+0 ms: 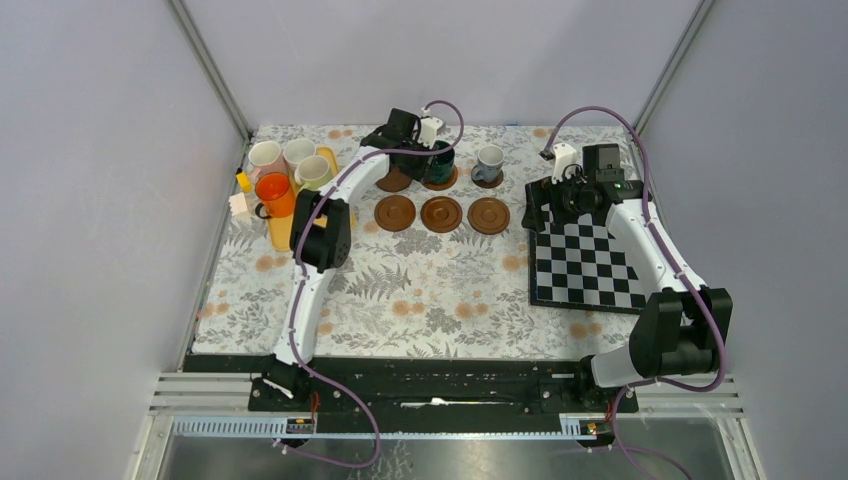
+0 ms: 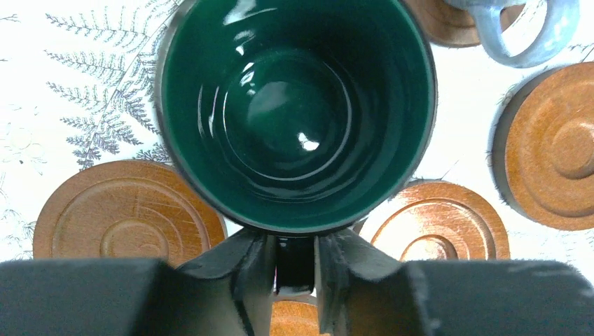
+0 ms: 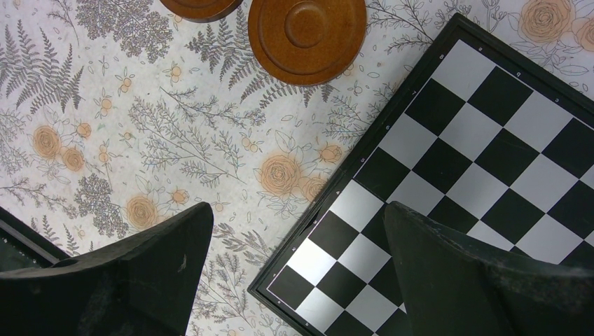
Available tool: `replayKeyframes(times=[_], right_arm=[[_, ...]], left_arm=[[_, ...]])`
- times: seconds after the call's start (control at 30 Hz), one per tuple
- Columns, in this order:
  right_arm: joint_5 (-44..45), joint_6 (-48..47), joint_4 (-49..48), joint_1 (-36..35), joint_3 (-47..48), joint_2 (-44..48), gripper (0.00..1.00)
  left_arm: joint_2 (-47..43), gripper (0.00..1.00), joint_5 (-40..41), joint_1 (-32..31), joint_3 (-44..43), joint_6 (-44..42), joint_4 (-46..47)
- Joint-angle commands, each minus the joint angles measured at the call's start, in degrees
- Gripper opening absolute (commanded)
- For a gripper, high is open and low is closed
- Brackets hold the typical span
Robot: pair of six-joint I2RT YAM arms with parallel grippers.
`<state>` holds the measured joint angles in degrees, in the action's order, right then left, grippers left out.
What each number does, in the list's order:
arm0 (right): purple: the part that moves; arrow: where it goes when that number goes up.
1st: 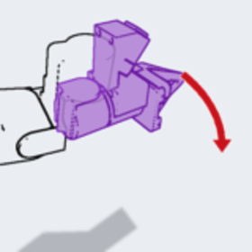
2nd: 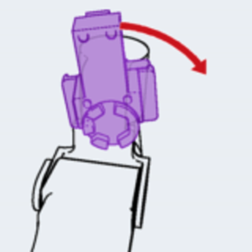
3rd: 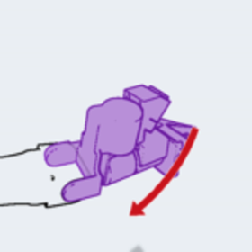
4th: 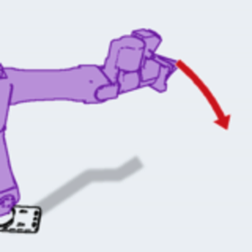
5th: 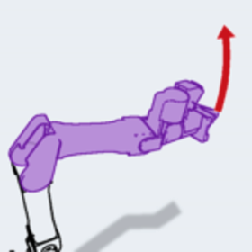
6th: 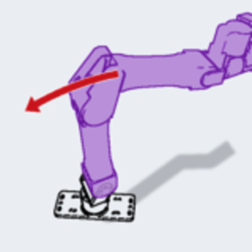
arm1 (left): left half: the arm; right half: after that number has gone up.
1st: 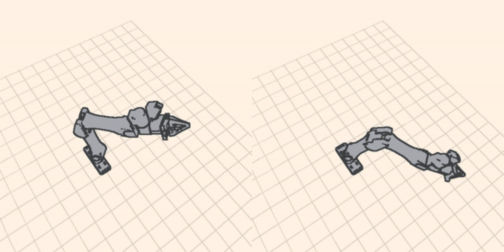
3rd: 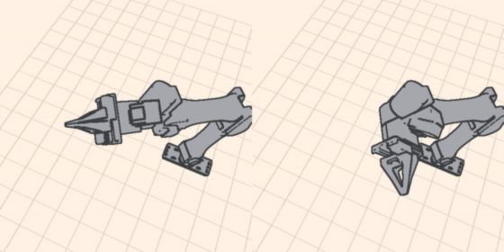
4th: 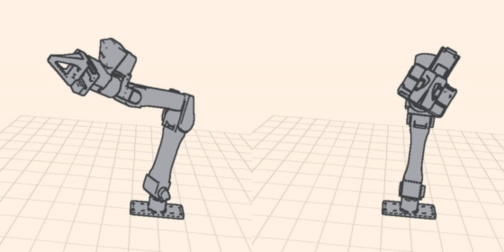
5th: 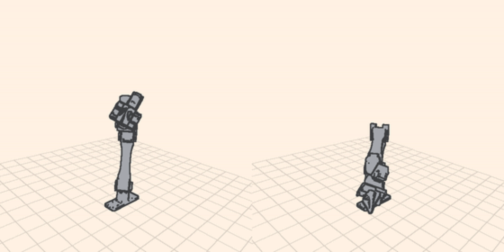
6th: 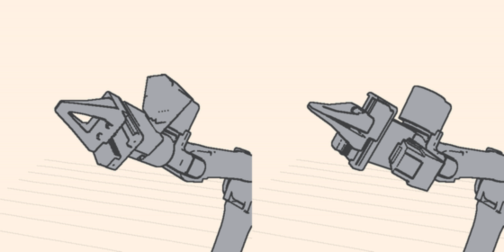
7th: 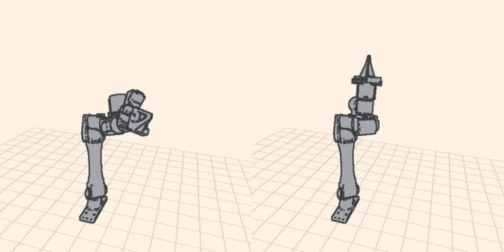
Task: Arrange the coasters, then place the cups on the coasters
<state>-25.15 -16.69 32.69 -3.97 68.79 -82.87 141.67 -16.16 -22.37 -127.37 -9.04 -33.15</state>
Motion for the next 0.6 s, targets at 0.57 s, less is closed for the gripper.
replayKeyframes(times=[0.57], right_arm=[[-1.85,-0.45,-0.8,0.1,0.73,0.46,1.0]], left_arm=[[-8.76,0.75,0.99,-0.92,1.04,2.14,6.43]])
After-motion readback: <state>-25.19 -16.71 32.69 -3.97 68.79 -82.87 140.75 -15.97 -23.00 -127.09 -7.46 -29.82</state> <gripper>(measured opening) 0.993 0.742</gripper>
